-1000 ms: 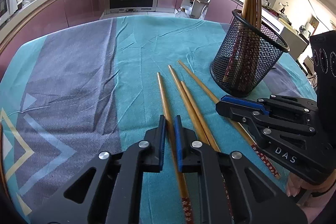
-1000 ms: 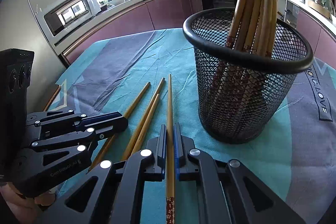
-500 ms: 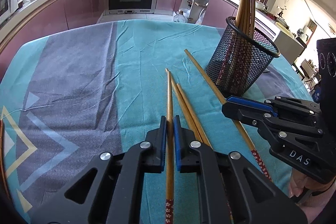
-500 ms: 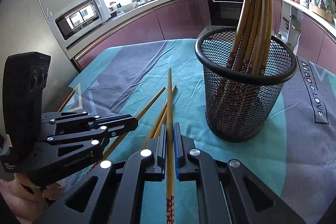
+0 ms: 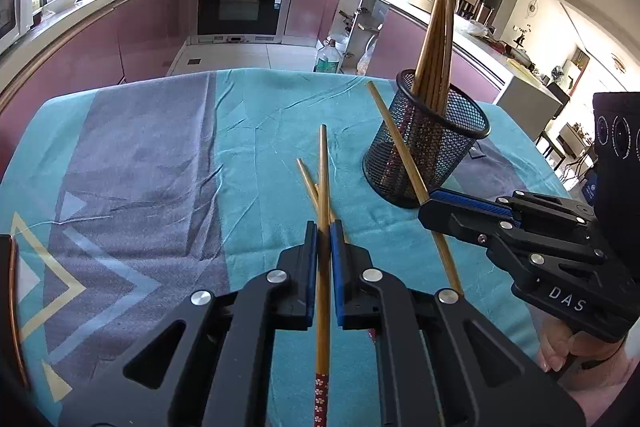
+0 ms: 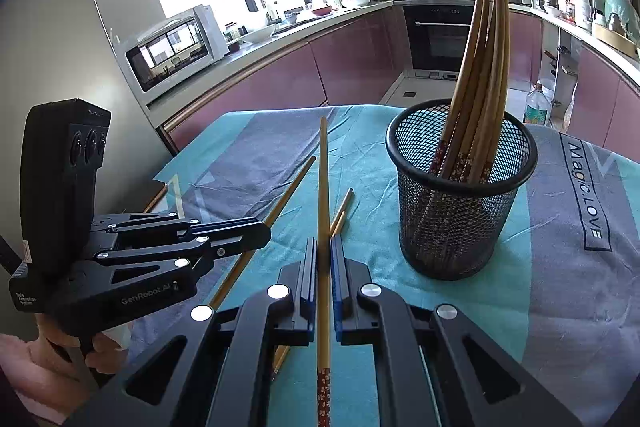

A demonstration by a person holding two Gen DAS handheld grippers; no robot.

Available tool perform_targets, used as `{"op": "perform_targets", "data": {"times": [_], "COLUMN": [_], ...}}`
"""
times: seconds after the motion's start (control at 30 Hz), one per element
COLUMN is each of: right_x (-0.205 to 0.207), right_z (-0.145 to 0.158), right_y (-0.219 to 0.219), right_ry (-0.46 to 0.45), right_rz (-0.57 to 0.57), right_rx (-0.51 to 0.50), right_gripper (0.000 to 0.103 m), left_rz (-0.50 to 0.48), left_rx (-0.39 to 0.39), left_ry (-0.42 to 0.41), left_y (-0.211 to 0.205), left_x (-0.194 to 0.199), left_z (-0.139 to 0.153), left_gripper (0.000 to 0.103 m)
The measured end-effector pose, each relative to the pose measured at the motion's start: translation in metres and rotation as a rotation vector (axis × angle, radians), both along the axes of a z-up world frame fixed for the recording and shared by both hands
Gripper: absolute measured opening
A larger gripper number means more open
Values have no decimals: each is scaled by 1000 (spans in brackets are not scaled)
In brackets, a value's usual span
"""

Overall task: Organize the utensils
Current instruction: 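Lift the chopstick upright with the left tool, then lower the upright chopstick into the black mesh cup with the left tool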

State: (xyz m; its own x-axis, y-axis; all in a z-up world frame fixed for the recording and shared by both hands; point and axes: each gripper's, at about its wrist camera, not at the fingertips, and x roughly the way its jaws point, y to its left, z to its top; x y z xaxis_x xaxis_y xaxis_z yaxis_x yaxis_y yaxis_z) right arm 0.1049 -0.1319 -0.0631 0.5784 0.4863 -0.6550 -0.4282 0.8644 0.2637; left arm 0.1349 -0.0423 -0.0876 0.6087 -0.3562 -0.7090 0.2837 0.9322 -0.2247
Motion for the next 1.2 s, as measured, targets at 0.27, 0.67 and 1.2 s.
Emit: {"op": "perform_targets", "data": {"times": [0.27,0.67,1.2], "right_x": [-5,-13,-14], "right_z": [13,35,65], "right_y": [-10,-30,-51], "right_ry": [-35,-93,-179], "right_rz": [-14,-42,-75], "right_rx": [26,66,91], "right_gripper": [5,5,5], "left_rz": [-22,-74,-82], "left_rx": [-48,-164,-252], "left_ry": [-35,-72,-172], "left_y": [3,14,21], "left_x": [-11,-24,-19], "left_z": [23,57,99], "left_gripper": [7,7,7]}}
